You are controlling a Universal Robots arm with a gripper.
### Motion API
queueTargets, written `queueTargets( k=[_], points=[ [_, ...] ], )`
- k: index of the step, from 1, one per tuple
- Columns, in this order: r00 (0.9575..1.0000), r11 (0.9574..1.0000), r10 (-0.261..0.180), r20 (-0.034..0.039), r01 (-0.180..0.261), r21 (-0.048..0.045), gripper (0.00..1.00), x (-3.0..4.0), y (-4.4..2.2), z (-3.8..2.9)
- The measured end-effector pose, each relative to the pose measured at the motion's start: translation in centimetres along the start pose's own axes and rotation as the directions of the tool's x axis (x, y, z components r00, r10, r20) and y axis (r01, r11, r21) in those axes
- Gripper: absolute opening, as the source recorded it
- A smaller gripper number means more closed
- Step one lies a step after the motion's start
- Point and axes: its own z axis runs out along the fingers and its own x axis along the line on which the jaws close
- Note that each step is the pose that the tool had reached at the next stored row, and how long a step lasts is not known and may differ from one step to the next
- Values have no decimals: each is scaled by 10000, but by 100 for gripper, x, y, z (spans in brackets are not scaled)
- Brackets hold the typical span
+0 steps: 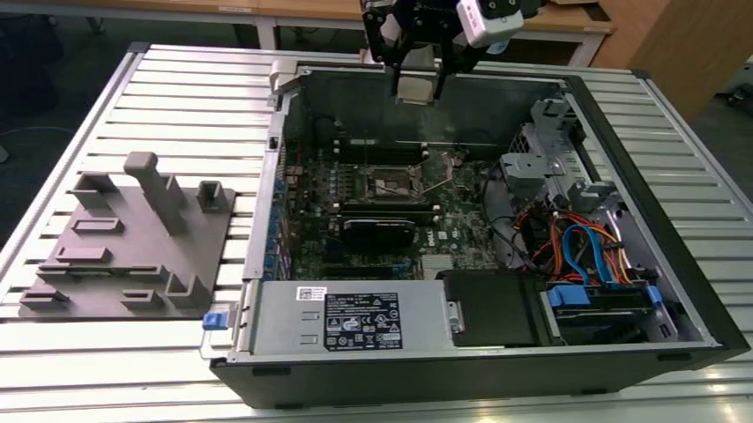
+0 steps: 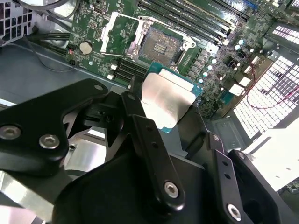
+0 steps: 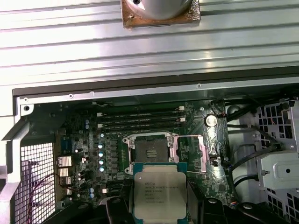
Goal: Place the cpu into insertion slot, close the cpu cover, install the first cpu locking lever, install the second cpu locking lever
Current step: 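Place the cpu into insertion slot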
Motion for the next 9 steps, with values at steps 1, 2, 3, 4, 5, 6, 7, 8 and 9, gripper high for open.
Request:
queueTargets(
  k=[1, 2, 3, 4, 5, 6, 7, 8, 9],
  points=[
    [10000, 10000, 0, 0, 0, 0, 54, 0, 0, 0],
    [10000, 10000, 0, 0, 0, 0, 54, 7, -1, 0],
    [10000, 10000, 1, 0, -1, 0, 54, 14, -1, 0],
    [10000, 10000, 1, 0, -1, -1, 54, 14, -1, 0],
    [10000, 10000, 1, 1, -1, -1, 54, 14, -2, 0],
    [10000, 10000, 1, 0, -1, 0, 54, 14, -1, 0],
    [10000, 10000, 1, 0, -1, -1, 54, 14, -1, 0],
    [10000, 10000, 1, 0, -1, -1, 54, 14, -2, 0],
    [10000, 10000, 1, 0, -1, -1, 54, 14, -1, 0]
  ],
)
